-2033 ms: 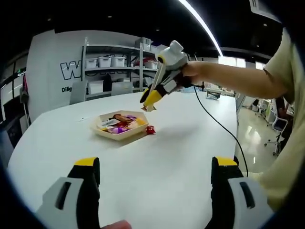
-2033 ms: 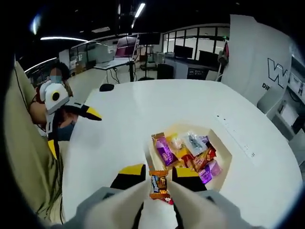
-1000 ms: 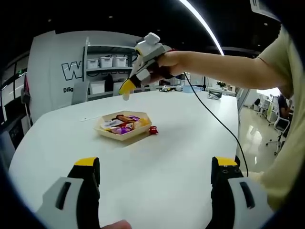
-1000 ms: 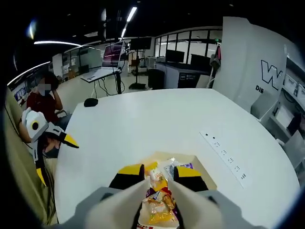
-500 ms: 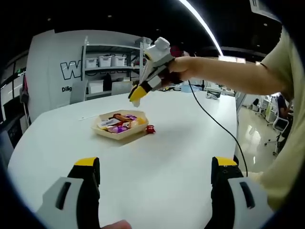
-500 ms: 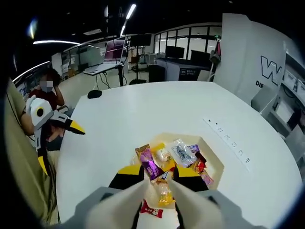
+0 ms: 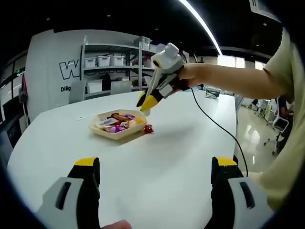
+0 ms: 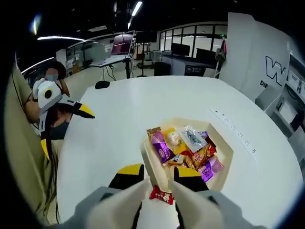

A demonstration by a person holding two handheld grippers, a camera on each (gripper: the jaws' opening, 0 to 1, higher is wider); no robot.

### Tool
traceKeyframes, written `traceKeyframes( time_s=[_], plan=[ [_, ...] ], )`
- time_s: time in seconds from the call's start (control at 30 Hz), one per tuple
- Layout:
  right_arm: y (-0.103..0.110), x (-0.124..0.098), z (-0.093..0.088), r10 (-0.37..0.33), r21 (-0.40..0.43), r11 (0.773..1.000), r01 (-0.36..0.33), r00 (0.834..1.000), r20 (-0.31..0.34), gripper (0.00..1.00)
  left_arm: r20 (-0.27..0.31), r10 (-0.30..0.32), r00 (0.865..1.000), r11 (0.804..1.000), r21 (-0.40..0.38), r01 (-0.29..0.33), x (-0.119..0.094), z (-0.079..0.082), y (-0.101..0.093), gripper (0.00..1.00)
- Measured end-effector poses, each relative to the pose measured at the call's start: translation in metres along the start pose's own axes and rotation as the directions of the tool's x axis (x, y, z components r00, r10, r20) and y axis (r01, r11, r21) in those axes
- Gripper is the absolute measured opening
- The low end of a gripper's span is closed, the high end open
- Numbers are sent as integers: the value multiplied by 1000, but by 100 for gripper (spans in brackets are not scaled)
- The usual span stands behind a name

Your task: Place the target food into the container with the food tongs after gripping and lifting it, then release it inside without dropping or visibly crushing the food.

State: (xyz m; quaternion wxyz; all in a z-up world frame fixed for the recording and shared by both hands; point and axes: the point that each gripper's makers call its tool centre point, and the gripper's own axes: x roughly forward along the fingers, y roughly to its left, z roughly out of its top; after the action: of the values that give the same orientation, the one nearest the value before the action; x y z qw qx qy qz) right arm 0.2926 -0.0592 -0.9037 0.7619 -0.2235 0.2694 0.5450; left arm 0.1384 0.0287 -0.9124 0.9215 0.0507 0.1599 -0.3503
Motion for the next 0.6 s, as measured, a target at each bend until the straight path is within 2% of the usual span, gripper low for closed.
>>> traceKeyframes(
  time_s=[0.2, 0.37, 0.47, 0.6],
  plan=[
    [6, 0, -18, -6, 28, 1000, 7, 1000, -5, 20, -1, -4, 1000, 1000, 2, 4, 2, 0, -1, 95],
    [4, 1, -30, -48, 84, 995, 48, 999, -3, 20, -2, -6, 1000, 1000, -1, 6, 3, -1, -2, 95],
    [4, 4, -37, -70, 70, 995, 72, 997, -28, 20, -4, -7, 1000, 1000, -1, 7, 3, -1, -2, 95],
    [-3, 2, -38, -126, 101, 987, 128, 992, -22, 21, -3, -7, 1000, 1000, -1, 7, 2, -2, -2, 95]
  ],
)
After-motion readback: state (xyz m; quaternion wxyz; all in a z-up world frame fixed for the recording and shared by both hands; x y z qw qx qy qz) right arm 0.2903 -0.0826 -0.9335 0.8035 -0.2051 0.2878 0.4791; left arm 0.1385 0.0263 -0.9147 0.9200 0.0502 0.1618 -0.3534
